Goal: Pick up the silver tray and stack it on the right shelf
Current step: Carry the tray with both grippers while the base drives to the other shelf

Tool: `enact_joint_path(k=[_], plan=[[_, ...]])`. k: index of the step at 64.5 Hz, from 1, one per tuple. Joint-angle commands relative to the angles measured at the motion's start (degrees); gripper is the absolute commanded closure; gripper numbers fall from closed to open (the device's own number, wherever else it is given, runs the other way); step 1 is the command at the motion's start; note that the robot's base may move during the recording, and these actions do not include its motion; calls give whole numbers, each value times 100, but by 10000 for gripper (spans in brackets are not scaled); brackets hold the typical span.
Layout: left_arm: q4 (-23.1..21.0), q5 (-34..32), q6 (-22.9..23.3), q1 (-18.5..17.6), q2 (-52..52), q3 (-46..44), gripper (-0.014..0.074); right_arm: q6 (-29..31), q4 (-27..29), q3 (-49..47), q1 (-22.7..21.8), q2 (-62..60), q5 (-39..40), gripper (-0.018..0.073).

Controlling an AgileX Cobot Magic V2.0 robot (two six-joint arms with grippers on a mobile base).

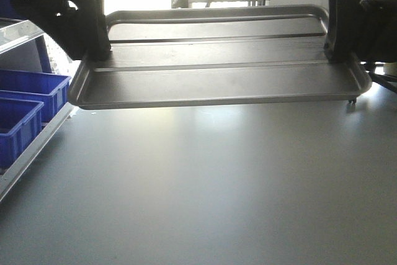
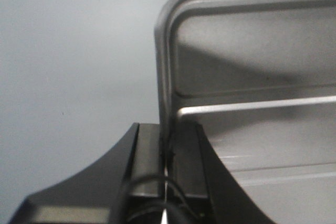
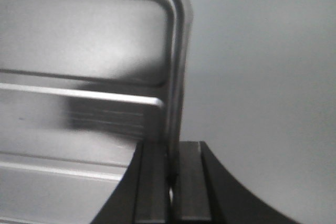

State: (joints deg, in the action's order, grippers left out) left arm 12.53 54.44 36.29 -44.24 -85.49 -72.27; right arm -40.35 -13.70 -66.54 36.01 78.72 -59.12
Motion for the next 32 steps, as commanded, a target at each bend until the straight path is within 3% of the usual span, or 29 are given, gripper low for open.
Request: enact_joint_path(k=[1, 32], plan=[[-37, -222, -126, -90, 217, -200, 689, 66, -109, -194, -8, -171, 424, 503], [-47, -222, -126, -90, 217, -200, 689, 66, -109, -194, -8, -171, 410, 503]])
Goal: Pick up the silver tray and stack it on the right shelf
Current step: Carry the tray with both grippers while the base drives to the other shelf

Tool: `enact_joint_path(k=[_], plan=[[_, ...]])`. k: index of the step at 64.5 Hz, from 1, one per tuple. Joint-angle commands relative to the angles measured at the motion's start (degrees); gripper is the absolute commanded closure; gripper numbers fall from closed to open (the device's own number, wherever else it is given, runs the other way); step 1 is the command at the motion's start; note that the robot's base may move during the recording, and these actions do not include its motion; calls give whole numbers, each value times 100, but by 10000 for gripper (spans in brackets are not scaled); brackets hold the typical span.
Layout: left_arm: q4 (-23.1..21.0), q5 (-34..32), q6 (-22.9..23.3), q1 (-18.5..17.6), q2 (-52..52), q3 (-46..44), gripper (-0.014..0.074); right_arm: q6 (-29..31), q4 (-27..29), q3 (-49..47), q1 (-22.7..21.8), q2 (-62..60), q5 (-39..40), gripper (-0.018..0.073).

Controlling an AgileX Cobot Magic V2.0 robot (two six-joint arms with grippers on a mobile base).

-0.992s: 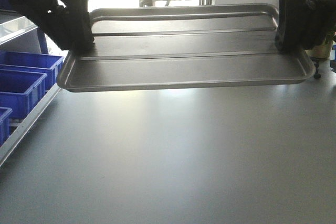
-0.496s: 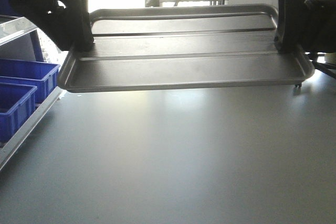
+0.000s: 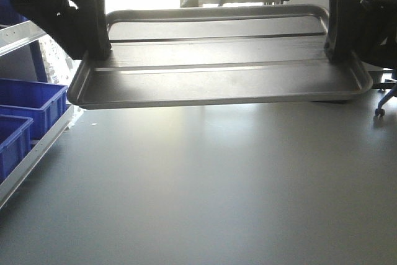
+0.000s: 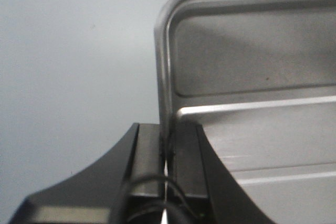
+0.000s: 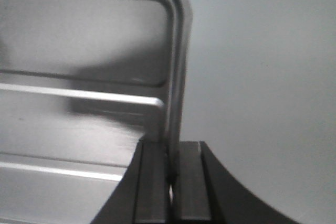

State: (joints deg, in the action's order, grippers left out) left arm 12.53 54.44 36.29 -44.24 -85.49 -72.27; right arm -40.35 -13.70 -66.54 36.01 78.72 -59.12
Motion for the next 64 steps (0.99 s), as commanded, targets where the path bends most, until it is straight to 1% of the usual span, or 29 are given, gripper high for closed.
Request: enact_joint_path(k=[1, 64], plan=[[-48, -222, -126, -90, 217, -200, 689, 66, -109, -194, -8, -171, 410, 503], [-45, -233, -126, -79, 217, -200, 689, 66, -110, -194, -7, -171, 356, 503]])
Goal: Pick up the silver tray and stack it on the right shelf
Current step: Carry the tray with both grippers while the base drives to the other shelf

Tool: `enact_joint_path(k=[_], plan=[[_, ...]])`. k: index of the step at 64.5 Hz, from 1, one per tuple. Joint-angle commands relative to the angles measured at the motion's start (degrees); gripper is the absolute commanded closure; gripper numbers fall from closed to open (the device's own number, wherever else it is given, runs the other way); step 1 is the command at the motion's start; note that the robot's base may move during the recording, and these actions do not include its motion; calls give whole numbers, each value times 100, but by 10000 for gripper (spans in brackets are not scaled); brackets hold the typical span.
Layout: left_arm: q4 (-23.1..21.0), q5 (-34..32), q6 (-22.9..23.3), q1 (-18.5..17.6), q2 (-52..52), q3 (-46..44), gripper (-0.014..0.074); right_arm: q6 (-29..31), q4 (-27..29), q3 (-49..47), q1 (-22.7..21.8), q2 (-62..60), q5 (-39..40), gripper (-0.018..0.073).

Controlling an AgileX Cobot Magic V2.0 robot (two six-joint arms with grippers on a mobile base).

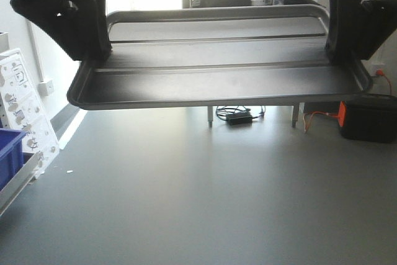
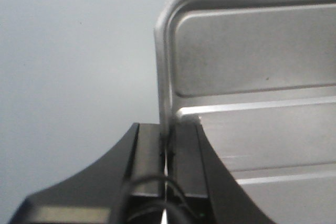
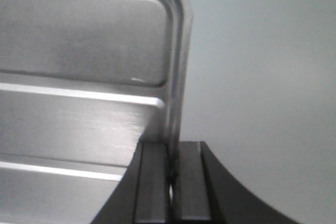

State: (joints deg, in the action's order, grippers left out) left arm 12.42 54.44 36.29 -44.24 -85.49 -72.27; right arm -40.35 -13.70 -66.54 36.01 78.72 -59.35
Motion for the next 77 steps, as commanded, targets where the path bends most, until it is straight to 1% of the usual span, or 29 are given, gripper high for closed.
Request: enact_joint_path(k=[1, 26, 27, 77], plan=[[-34, -233, -126, -79, 217, -200, 689, 66, -110, -194, -7, -171, 378, 503], [-34, -233, -126, -79, 217, -200, 689, 66, -110, -194, -6, -171, 379, 503], [-34, -233, -126, 213, 217, -200, 689, 66, -110, -194, -6, -171, 385, 503], [14, -233, -126, 213, 217, -200, 689, 66, -116, -194, -6, -171, 368, 503]])
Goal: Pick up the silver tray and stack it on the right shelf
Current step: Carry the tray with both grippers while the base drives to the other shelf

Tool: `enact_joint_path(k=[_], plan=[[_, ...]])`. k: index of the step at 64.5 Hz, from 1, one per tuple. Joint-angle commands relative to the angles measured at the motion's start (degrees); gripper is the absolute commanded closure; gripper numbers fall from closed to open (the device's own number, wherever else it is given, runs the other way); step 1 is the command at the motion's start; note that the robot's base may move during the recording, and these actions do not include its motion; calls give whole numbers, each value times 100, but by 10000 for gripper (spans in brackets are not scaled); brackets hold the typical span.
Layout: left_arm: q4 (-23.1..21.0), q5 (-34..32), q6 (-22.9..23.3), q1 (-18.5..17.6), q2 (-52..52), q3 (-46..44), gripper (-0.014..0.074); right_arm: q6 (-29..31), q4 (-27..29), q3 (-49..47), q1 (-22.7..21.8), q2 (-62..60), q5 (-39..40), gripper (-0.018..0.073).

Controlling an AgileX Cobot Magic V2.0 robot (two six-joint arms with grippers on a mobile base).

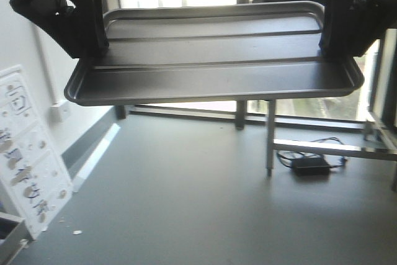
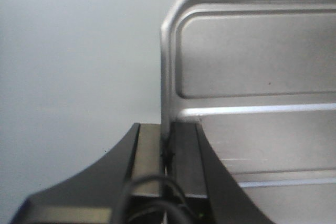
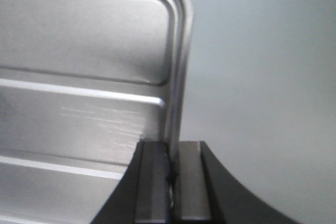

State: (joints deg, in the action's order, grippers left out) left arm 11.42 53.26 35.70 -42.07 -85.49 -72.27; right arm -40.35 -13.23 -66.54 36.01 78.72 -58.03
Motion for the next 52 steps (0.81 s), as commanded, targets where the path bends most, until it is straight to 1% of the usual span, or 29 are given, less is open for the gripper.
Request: enact_joint_path(k=[1, 52], plan=[[114, -115, -67, -4, 217, -200, 689, 66, -163, -194, -6, -171, 236, 503], [114, -115, -67, -4, 217, -200, 689, 66, -163, -194, -6, -171, 236, 503]])
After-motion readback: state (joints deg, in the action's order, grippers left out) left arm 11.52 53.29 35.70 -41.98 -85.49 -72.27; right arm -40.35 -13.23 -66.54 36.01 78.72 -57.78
